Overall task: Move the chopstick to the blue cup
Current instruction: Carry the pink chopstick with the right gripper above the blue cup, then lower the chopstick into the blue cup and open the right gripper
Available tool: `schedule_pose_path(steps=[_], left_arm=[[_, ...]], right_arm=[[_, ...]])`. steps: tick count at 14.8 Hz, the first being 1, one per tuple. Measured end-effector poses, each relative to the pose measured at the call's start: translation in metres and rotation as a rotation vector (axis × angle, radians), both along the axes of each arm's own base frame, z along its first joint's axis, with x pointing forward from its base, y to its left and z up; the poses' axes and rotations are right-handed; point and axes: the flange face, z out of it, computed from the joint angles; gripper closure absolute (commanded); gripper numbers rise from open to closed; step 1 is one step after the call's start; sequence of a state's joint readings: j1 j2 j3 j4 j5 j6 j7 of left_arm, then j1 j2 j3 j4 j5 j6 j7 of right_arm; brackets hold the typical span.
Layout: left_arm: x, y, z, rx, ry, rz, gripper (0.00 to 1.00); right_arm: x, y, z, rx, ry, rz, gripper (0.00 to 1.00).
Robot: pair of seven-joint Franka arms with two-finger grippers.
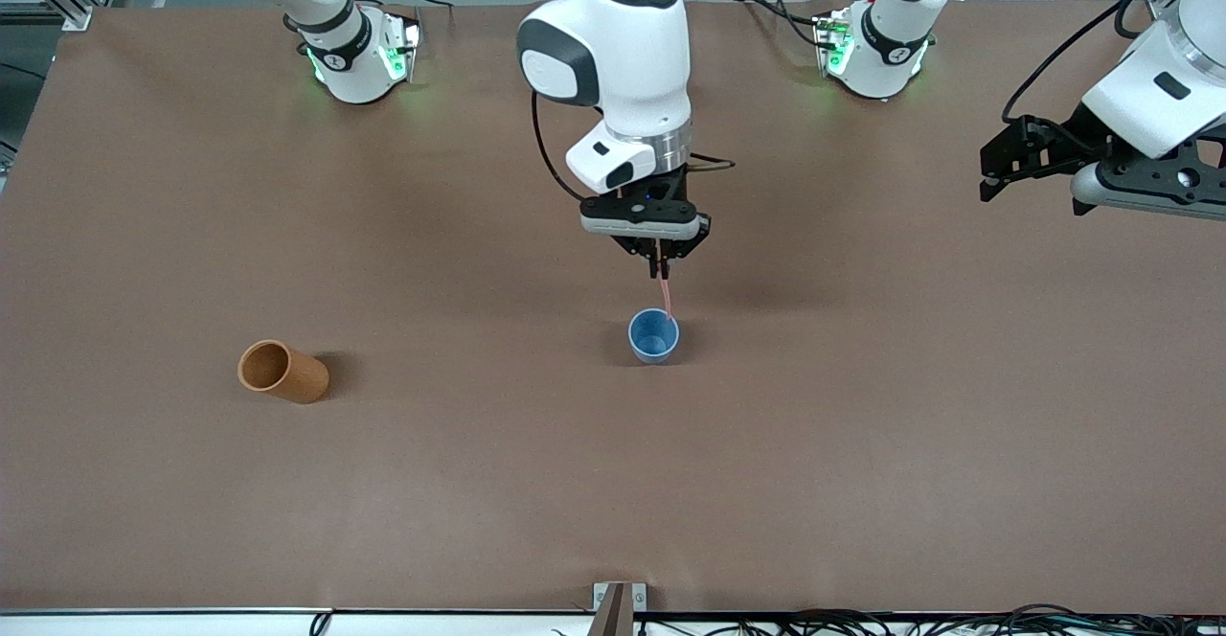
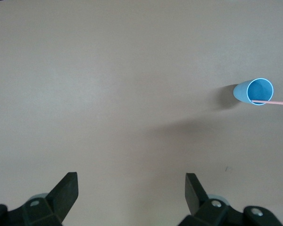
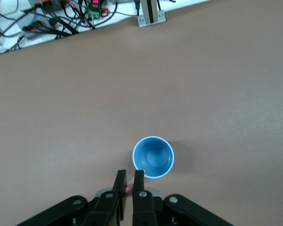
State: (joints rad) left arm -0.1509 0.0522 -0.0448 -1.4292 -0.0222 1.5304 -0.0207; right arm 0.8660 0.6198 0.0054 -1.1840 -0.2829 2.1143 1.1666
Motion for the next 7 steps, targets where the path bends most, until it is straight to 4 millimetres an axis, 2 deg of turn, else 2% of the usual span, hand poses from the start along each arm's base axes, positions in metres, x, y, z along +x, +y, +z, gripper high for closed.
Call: schedule_pose_path(steps=[4,7], left_arm=[[0.0,0.001,0.0,0.0,0.0,0.001,0.0],[0.0,0.001,-0.001,0.001,0.004,0.002,0.0]], right_arm=[[0.002,0.005,-0.021,0.007,-0.031,0.088,0.78],[0.009,-0.001,-0.029,-0.024,-0.044,0.151,0.7]])
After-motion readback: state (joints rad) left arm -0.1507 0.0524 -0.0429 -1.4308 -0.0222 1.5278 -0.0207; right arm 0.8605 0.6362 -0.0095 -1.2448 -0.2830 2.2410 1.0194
